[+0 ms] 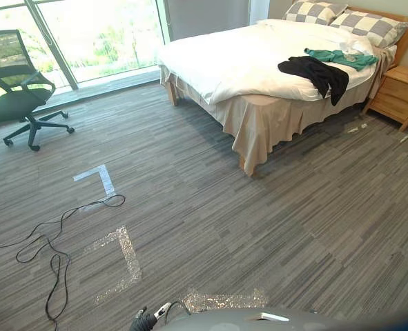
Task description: Tidy the bed and pick cloth on bed and put in laundry
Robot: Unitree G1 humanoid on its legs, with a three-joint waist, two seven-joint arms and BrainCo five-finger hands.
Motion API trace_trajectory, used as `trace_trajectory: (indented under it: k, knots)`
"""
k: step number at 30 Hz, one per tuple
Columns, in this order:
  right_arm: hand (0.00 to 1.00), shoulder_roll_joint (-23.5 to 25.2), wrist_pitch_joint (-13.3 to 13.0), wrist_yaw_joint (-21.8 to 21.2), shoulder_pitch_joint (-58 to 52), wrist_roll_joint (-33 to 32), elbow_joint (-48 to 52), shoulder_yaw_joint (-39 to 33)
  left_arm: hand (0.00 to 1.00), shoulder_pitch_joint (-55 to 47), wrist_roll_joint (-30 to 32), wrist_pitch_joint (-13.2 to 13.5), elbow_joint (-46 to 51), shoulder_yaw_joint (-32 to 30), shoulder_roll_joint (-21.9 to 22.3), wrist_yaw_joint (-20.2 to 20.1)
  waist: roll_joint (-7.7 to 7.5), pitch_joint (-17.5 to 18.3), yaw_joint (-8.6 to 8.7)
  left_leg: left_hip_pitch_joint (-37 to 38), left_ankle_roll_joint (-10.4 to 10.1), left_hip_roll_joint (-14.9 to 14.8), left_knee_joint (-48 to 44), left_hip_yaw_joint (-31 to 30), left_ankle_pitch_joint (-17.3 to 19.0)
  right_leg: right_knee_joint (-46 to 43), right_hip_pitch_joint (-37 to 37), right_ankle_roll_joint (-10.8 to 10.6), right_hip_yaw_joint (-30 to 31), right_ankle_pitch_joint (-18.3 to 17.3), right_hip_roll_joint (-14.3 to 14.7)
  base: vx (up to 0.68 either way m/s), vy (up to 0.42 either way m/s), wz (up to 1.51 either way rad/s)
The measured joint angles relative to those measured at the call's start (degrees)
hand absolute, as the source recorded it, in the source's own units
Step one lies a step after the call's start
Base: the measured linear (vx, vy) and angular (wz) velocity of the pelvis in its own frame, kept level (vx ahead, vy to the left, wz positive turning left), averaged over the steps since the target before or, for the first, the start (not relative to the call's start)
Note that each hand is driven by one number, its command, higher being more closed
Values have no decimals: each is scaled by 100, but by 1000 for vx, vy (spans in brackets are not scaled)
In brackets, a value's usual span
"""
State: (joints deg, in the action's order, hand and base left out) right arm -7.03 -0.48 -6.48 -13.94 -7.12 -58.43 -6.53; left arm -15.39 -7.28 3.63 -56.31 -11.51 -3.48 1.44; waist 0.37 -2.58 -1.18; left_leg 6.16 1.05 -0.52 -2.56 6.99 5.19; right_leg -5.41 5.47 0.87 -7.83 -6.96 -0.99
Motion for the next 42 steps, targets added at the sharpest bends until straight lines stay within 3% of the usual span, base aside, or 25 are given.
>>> trace_trajectory:
  k: [4,11,21,25,28,30,31,32,34,36,37,38,40,41,42]
  knots:
    - [0,12,8,1,1,3,0,-52,0,26,392,-17,-13,-26,-13,-163,-1,6,-8,164,-17,9,157,39,-10,208,148,-97,-106,67,6,126,12,0]
    - [0,53,13,0,28,7,9,-145,0,59,427,-102,-7,-28,-35,-276,-20,-24,-36,297,-146,10,164,149,57,348,339,-224,-159,144,-6,34,13,-4]
    - [0,63,17,106,4,-41,22,-154,0,100,466,-276,12,-40,-35,-282,-27,-33,-117,380,-81,31,333,212,-43,355,325,-208,-187,155,-20,-53,-6,-3]
    - [0,90,139,251,-13,9,127,-173,0,98,468,-385,74,-38,-39,-283,-36,-43,-122,385,-70,41,355,222,-57,288,286,-149,-191,87,-35,-58,-5,0]
    - [0,158,200,392,-46,-64,267,-254,0,112,681,-590,174,-25,-62,-290,-69,-99,-139,373,-44,47,257,399,54,-488,-86,-192,-124,-325,-137,-39,-1,-18]
    - [0,221,204,473,-52,-160,349,-303,0,116,689,-675,208,49,-130,-292,-98,-205,-128,379,2,58,95,533,184,-1119,-325,-395,-92,-621,-254,-20,-8,-39]
    - [0,278,204,541,-47,-291,377,-392,0,176,689,-734,204,123,-184,-289,-144,-276,-137,409,42,41,-21,701,248,-1790,-602,-636,-268,-765,-414,-12,-19,-53]
    - [0,304,205,567,-40,-382,377,-425,0,188,689,-746,204,123,-193,-287,-164,-312,-148,426,26,23,-68,783,274,-2027,-708,-638,-361,-767,-460,-2,-33,-66]
    - [0,434,215,622,-2,-701,393,-622,0,209,696,-828,197,124,-246,-291,-213,-435,-107,519,-30,-75,-231,938,406,-2551,-881,-558,-833,-825,-627,20,-70,-45]
    - [0,588,274,630,11,-930,387,-872,0,261,694,-849,208,124,-311,-293,-329,-534,-99,564,-178,-168,-495,1115,624,-2574,-842,-286,-1427,-1004,-890,84,-124,-48]
    - [0,645,308,635,27,-967,348,-960,0,277,693,-858,195,131,-342,-292,-380,-572,-98,571,-245,-196,-614,1154,716,-2367,-721,-138,-1593,-1106,-911,124,-183,-38]
    - [0,665,383,636,42,-997,344,-1106,0,296,696,-914,99,182,-360,-294,-381,-605,-55,612,-317,-287,-678,1163,765,-2038,-515,134,-1738,-1068,-747,156,-187,-13]
    - [0,598,472,636,89,-1015,342,-1217,0,372,694,-962,28,289,-321,-304,-247,-672,57,777,-397,-472,-501,1160,717,-1874,-401,-131,-1808,-913,-519,134,-135,-13]
    - [0,565,490,636,130,-1018,329,-1334,0,456,737,-958,19,292,-239,-308,-79,-776,60,942,-436,-646,-357,1289,687,-2337,-539,-402,-1853,-777,-494,56,-92,-33]
    - [0,522,513,638,193,-1010,322,-1410,0,510,833,-928,-22,246,-183,-299,93,-880,72,1044,-455,-827,-314,1377,692,-2658,-792,-268,-1957,-939,-579,78,-103,-36]
